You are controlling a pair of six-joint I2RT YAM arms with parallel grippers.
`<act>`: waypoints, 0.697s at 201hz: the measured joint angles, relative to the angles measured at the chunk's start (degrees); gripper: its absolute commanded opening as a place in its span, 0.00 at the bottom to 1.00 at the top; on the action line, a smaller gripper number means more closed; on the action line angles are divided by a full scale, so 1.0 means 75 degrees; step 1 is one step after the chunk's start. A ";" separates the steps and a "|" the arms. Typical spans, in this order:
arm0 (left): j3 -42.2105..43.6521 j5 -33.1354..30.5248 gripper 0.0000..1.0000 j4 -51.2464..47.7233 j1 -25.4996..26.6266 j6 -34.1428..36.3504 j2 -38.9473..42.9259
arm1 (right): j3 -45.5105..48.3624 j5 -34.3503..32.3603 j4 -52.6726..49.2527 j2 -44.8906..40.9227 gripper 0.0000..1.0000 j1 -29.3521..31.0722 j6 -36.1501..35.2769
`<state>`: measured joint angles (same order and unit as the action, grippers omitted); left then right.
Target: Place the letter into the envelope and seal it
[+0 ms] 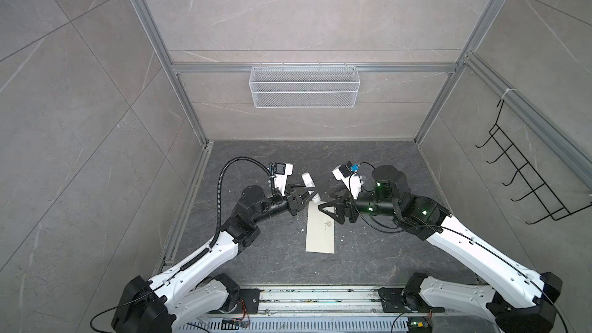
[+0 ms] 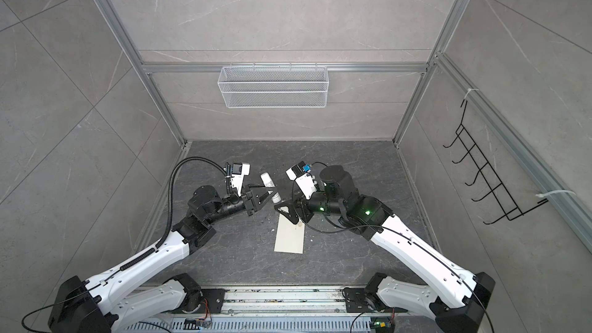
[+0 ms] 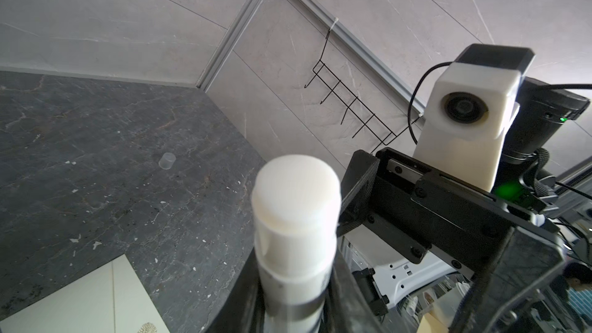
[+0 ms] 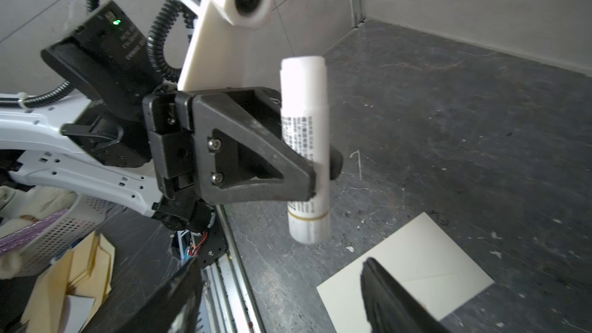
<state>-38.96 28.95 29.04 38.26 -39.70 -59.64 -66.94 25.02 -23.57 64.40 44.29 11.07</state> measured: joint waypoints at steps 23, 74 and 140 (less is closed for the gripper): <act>-0.0017 0.0093 0.00 0.0157 0.0000 -0.0154 -0.0035 | 0.0000 0.0367 0.0306 0.0219 0.65 0.0000 -0.0041; -0.0032 0.0227 0.00 0.0274 -0.0009 -0.0361 -0.0070 | 0.0000 0.0463 0.0554 0.0574 0.53 -0.0047 -0.0111; -0.0073 0.0364 0.00 0.0525 -0.0003 -0.0469 -0.0093 | 0.0000 0.0437 0.0562 0.0752 0.33 -0.0035 -0.0172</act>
<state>-39.51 31.68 32.97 38.24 -43.22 -60.34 -66.94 28.29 -19.35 70.04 44.03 9.78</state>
